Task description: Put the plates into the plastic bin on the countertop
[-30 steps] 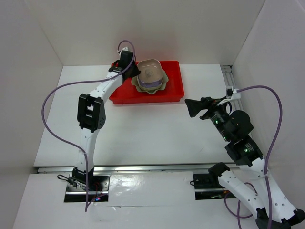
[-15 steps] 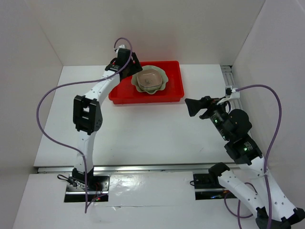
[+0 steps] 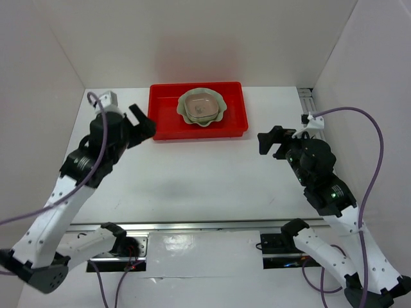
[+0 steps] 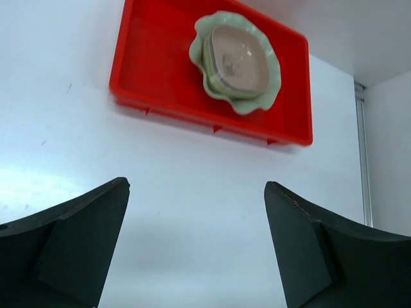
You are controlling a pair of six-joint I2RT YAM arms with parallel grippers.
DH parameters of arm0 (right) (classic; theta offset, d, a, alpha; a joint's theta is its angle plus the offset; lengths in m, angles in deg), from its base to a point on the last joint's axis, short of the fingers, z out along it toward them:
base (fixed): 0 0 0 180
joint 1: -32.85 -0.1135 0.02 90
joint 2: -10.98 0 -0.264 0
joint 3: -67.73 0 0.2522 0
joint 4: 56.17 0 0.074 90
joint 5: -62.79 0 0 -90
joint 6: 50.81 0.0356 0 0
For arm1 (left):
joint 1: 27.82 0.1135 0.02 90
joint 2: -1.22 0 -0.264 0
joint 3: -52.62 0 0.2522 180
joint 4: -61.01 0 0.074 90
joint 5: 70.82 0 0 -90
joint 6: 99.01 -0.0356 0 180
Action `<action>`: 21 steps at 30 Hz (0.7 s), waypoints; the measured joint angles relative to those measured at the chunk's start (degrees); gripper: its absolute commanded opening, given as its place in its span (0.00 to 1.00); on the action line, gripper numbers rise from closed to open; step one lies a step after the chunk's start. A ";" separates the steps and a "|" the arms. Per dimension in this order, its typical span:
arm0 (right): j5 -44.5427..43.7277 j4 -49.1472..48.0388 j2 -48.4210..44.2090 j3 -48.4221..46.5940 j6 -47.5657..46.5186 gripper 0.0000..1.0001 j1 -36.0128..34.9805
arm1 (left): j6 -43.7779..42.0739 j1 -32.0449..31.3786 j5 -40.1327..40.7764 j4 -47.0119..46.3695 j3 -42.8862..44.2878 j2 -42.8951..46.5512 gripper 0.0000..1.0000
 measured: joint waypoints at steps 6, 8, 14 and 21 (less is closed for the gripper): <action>-2.40 2.01 -3.08 -0.04 0.13 1.00 -0.63 | -0.59 -2.95 1.42 11.61 -5.57 15.50 1.00; -3.30 2.49 -4.00 0.04 0.22 1.00 -0.66 | -1.64 -2.99 1.90 15.45 -6.56 20.02 1.00; -6.16 4.48 -7.34 0.44 0.28 1.00 -1.14 | -3.43 -3.02 3.89 26.36 -6.43 30.38 1.00; -9.62 7.43 -8.68 0.37 0.48 1.00 -1.33 | -4.85 -3.02 4.22 33.35 -4.72 33.29 1.00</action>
